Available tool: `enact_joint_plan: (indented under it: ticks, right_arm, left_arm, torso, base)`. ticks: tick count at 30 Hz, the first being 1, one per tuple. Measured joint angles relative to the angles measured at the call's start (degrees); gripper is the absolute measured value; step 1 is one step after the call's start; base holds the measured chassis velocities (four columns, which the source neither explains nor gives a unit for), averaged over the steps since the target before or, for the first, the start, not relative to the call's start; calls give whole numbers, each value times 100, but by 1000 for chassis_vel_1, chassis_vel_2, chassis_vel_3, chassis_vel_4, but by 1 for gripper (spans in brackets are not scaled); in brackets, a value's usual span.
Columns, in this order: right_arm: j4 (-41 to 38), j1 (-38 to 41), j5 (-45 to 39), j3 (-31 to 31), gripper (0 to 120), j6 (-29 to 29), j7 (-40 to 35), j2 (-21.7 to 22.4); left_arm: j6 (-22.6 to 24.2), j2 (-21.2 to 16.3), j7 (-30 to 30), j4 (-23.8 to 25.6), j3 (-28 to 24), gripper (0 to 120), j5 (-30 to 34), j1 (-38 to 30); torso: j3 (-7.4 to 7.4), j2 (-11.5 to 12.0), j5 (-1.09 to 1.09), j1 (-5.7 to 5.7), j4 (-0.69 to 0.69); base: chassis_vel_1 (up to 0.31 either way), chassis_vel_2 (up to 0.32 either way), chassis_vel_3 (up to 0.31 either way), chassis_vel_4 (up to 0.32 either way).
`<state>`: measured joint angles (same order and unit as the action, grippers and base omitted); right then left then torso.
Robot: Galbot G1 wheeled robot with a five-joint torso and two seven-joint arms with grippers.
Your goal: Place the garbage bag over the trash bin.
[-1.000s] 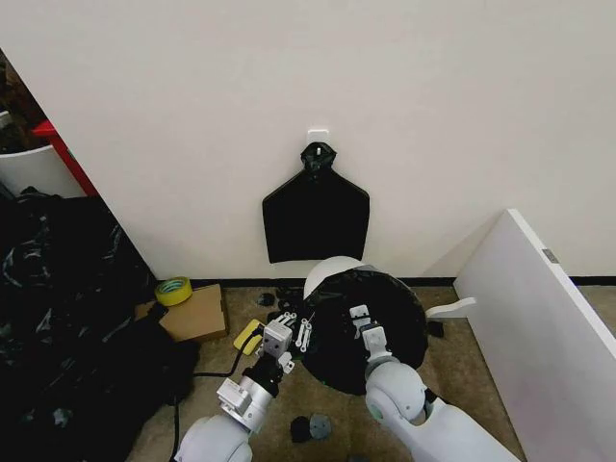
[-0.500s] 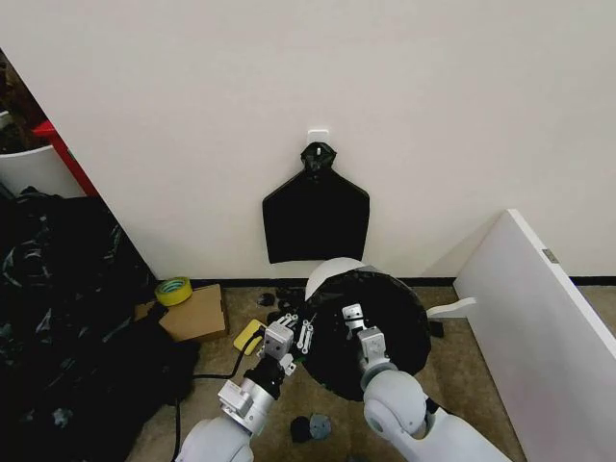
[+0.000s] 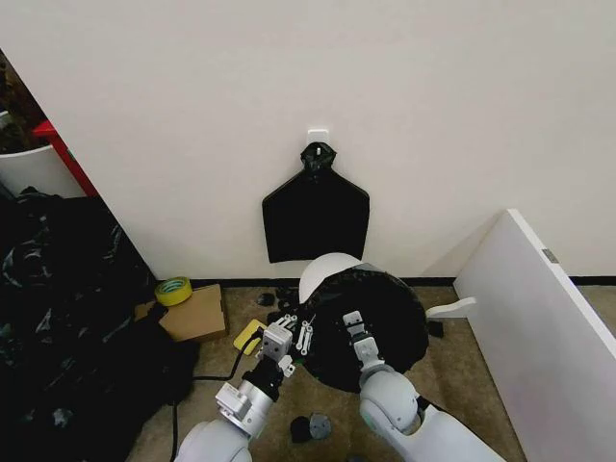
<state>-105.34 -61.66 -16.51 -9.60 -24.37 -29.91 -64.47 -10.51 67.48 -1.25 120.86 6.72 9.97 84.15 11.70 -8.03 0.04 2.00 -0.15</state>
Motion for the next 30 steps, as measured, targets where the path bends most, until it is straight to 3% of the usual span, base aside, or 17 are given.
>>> enact_joint_plan:
  ticks: [6, 8, 12, 16, 18, 21, 22, 25, 30]
  right_arm:
    - [-248, -108, -34, 42, 4, 428, 170, 56]
    - [-403, -221, -41, 94, 15, 944, 395, 131]
    - [-777, -738, 186, 373, 32, 2679, 1549, 425]
    - [-1256, -1269, 525, 530, 45, 3007, 1734, 587]
    - [-1820, -1590, 790, 795, 53, 3224, 1725, 607]
    - [-2107, -1886, 2325, 1212, 66, 4065, 1660, 597]
    - [-2107, -1886, 2325, 1212, 66, 4065, 1660, 597]
    - [-2211, -2120, 3170, 1312, 80, 4337, 1215, 524]
    - [-2323, -2466, 4153, 1320, 95, 3898, 184, 366]
  left_arm:
    - [3, 7, 45, -72, 23, 5, 92, -70]
    - [30, 13, 88, -135, 52, 5, 201, -143]
    - [192, 43, 160, -404, 122, 5, 577, -360]
    - [300, 132, 160, -585, 190, 5, 980, -537]
    - [389, 200, 190, -705, 284, 5, 1718, -663]
    - [985, 300, 609, -560, 411, 5, 3527, -793]
    - [985, 300, 609, -560, 411, 5, 3527, -793]
    - [1348, 385, 925, -511, 607, 5, 4574, -907]
    - [1646, 492, 1234, -511, 964, 5, 5301, -983]
  torso:
    - [0, 0, 0, 0, 0]
    - [0, 0, 0, 0, 0]
    - [0, 0, 1, 0, 1]
    - [0, 0, 1, 0, -2]
    - [0, 0, -1, 0, 0]
    - [0, 0, 1, 0, 1]
    - [0, 0, 1, 0, 1]
    - [0, 0, -1, 0, -1]
    - [0, 0, 0, 0, 1]
  base:
    - [0, 0, 0, 0]
    - [0, 0, 0, 0]
    - [0, 0, 0, 0]
    - [0, 0, 0, 0]
    - [0, 0, 0, 0]
    - [0, 0, 0, 0]
    - [0, 0, 0, 0]
    - [0, 0, 0, 0]
    - [0, 0, 0, 0]
